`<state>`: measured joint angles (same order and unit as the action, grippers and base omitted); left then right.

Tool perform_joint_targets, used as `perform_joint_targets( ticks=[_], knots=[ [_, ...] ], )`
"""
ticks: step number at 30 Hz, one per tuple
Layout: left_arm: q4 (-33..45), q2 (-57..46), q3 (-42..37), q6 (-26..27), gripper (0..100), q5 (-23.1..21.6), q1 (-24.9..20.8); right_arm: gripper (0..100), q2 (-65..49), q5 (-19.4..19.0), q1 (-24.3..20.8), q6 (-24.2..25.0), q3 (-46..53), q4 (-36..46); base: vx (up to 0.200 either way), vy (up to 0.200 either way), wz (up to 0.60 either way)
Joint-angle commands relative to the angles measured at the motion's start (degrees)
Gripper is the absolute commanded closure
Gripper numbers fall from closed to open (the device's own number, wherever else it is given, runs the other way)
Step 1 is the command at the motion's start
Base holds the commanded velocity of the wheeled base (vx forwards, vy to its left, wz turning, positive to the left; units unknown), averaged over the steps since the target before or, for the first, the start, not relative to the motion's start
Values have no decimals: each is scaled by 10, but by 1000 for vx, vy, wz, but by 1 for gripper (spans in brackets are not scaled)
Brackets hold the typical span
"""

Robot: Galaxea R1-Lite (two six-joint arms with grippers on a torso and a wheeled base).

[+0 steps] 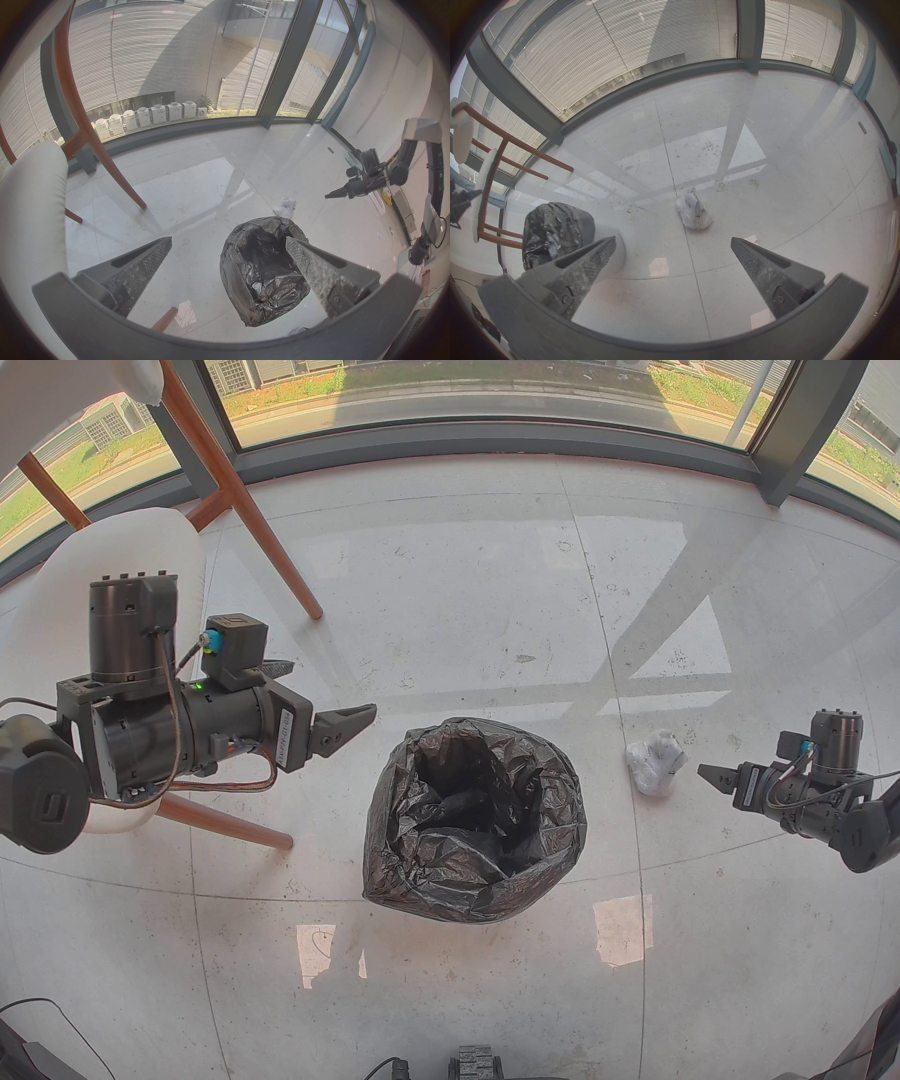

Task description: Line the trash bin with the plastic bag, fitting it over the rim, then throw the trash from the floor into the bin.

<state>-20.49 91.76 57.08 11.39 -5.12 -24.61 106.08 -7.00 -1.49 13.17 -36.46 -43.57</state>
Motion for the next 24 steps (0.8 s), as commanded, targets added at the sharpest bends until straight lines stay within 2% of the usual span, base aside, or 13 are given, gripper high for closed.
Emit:
perform_joint_targets(
  ticks=[1,5,14,19,24],
  knots=[
    [4,-42,0,-1,0,-5,4,0,111,-7,6,-17,-54,-24,0,0,0],
    [1,-45,1,-4,0,3,5,0,139,-13,13,-41,-84,-19,0,0,0],
    [-1,-46,-4,-3,0,11,6,0,201,-56,55,-129,-121,-22,200,0,0],
    [-1,-60,-6,-5,0,42,4,0,230,-90,68,-184,-137,-23,0,0,0],
    [-11,-66,-11,-4,0,43,4,0,269,-94,68,-191,-170,-24,0,0,0]
  ],
)
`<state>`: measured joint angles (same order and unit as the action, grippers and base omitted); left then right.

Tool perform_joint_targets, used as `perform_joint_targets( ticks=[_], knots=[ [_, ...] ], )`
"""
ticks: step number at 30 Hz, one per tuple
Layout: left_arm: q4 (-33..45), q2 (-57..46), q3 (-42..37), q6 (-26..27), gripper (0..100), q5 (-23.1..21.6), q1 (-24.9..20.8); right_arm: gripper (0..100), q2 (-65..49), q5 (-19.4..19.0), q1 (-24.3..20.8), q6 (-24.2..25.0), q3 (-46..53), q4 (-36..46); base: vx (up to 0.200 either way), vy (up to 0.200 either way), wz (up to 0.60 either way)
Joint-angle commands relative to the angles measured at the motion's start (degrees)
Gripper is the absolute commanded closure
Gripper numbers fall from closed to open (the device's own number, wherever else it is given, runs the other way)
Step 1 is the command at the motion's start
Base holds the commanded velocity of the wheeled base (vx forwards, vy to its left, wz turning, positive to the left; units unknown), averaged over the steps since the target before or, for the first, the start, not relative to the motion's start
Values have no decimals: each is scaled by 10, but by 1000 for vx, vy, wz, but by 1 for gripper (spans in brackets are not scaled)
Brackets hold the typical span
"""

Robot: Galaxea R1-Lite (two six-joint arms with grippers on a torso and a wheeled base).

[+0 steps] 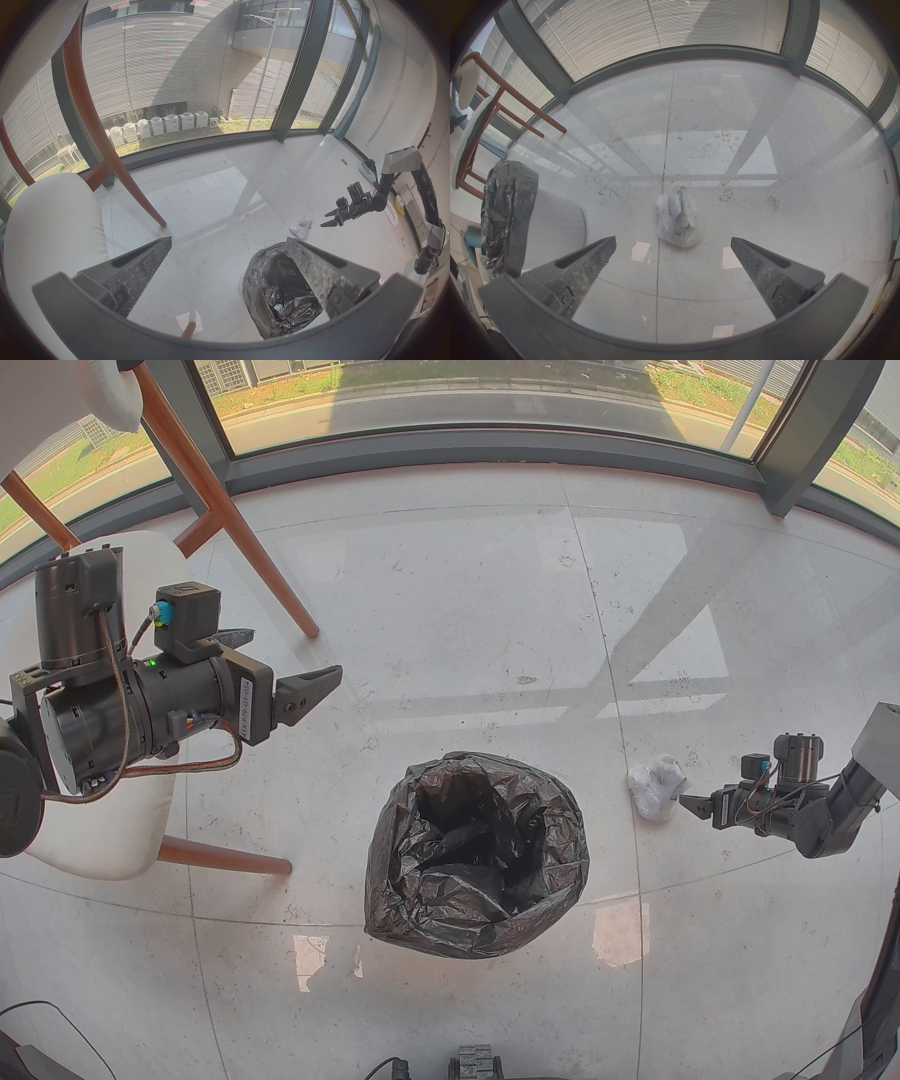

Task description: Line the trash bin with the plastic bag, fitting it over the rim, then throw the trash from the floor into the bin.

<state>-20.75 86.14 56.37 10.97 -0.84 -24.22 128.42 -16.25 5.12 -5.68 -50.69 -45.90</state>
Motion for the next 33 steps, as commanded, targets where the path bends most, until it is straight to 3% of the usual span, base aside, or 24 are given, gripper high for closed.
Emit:
perform_joint_targets(
  ticks=[1,7,22,23,33],
  knots=[
    [-15,-11,-4,-1,0,1,0,0,57,-2,2,-2,-42,-1,0,0,0],
    [-54,-11,-2,-2,0,-4,0,0,114,-4,1,-2,-131,1,0,0,0],
    [-59,-19,-6,-21,0,-3,0,0,239,-10,-16,-2,-296,7,0,0,0],
    [-59,-19,-7,-23,0,-3,0,100,243,-10,-17,-2,-303,7,0,0,0],
    [-60,-20,-4,-34,0,-3,1,100,228,-12,-17,1,-296,7,0,0,0]
  ],
)
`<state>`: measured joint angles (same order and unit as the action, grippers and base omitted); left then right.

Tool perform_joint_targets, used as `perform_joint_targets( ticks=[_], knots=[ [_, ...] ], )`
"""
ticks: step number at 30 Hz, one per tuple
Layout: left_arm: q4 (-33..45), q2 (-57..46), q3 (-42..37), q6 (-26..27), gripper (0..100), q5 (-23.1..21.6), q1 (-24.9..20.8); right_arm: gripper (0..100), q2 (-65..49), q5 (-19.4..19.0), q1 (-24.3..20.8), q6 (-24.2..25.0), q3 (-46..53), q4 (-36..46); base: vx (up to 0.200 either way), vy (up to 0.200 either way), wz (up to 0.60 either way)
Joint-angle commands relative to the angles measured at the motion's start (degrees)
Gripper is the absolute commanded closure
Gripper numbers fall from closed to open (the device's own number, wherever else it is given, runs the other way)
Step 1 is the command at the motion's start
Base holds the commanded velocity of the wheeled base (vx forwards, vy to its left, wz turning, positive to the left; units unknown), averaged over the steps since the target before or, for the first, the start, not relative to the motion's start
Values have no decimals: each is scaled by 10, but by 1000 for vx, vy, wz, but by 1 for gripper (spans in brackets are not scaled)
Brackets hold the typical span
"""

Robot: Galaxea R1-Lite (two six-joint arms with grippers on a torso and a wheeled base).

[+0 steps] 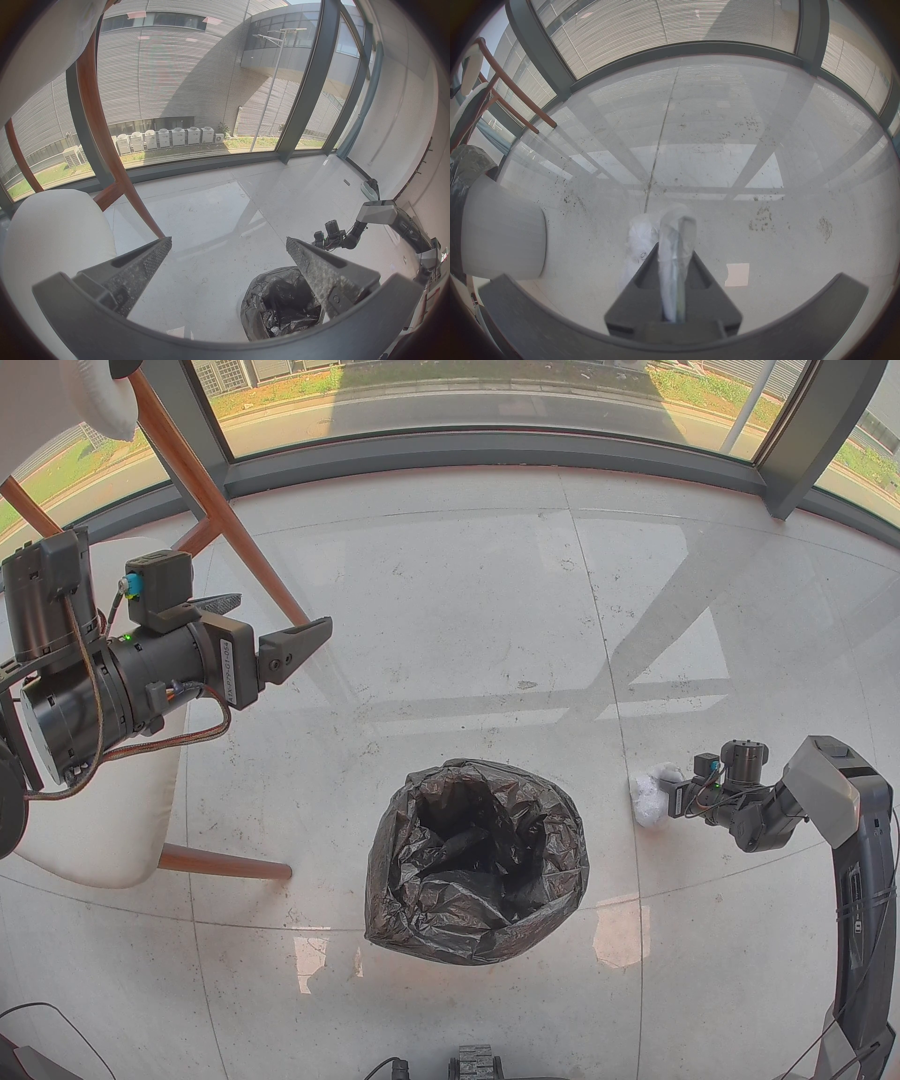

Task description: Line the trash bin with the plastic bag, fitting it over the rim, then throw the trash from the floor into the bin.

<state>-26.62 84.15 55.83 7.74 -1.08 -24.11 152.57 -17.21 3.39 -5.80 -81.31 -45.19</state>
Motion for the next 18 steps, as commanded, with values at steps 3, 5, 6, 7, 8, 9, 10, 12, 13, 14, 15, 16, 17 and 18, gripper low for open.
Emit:
perform_joint_targets(
  ticks=[3,5,6,7,8,9,10,12,13,14,15,16,17,18],
  knots=[
    [-1,-1,1,-11,0,-1,0,100,-96,-5,-2,17,44,1,0,0,0],
    [-1,-4,-1,-20,0,-1,-1,100,-158,-8,-5,45,81,1,0,0,0],
    [-1,-4,-1,-20,0,-1,-1,100,-158,-8,-5,45,81,1,0,0,0],
    [-1,-10,-2,-25,0,-1,-1,100,-227,-12,-16,76,121,2,0,0,0],
    [-1,-10,-2,-25,0,-1,-1,100,-232,-12,-17,79,124,2,0,0,0],
    [-2,-13,-4,-26,0,-1,-1,100,-301,-12,-29,108,162,12,0,0,0],
    [-2,-14,-5,-27,0,-1,-1,100,-335,-14,-34,119,177,26,0,0,0],
    [-3,-14,-10,-31,0,-1,-3,100,-408,-21,-50,140,205,72,0,0,0],
    [-4,-16,-11,-31,0,-1,-4,100,-424,-23,-54,144,210,85,0,0,0],
    [-18,-19,-20,-34,0,-1,-10,100,-478,-30,-73,163,223,130,0,0,0],
    [-31,-19,-26,-35,0,-1,-16,100,-509,-34,-87,174,229,158,0,0,0],
    [-43,-18,-31,-37,0,-1,-22,100,-531,-36,-101,185,231,179,0,0,0],
    [-59,-15,-37,-39,0,-1,-26,100,-554,-36,-118,195,234,204,0,0,0],
    [-67,-15,-42,-40,0,-1,-29,100,-565,-36,-131,201,235,216,0,0,0]
  ],
)
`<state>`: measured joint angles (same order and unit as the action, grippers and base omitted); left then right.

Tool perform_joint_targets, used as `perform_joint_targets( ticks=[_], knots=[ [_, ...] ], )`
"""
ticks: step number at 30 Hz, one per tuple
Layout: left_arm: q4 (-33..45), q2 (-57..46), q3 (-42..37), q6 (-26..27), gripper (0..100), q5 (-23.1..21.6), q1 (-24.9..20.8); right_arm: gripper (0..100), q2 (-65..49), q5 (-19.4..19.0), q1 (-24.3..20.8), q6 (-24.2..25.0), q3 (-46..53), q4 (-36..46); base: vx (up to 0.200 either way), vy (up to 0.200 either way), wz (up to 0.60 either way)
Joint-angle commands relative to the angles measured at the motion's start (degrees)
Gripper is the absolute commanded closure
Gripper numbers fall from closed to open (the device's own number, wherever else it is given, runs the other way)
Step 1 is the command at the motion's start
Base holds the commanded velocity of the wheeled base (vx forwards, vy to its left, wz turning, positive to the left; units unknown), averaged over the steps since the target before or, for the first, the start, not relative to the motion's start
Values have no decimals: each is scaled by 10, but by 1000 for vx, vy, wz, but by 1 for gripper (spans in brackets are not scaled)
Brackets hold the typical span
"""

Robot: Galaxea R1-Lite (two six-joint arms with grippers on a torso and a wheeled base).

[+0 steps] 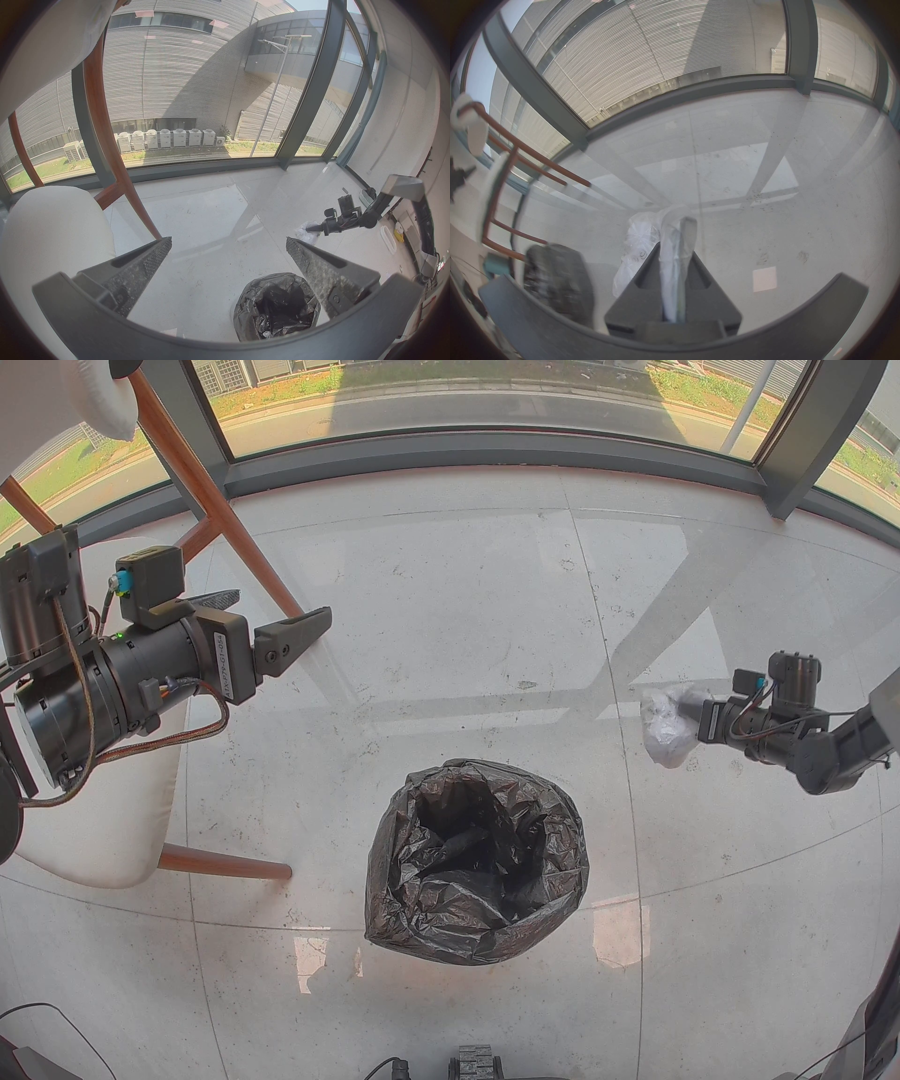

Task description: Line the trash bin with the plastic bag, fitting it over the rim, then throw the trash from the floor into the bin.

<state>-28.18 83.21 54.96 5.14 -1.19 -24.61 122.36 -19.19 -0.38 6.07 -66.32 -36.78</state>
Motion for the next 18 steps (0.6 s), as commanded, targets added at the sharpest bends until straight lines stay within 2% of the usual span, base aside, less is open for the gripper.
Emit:
perform_joint_targets(
  ticks=[1,4,10,13,16,18],
  knots=[
    [-71,-5,-41,-15,0,1,-26,100,-283,-16,-123,95,85,158,0,0,0],
    [-106,-3,-56,-15,0,1,-27,100,-297,-14,-187,109,94,179,0,0,0],
    [-108,-10,-77,-16,0,-2,-28,100,-273,-11,-287,104,107,177,0,0,0],
    [-109,-12,-93,-15,0,-7,-34,100,-236,-10,-322,103,96,175,0,0,0],
    [-109,-17,-101,-15,0,-9,-38,100,-206,-9,-337,98,92,161,0,0,0],
    [-109,-23,-103,-15,0,-8,-38,100,-170,-2,-348,93,93,124,0,0,0]
  ],
)
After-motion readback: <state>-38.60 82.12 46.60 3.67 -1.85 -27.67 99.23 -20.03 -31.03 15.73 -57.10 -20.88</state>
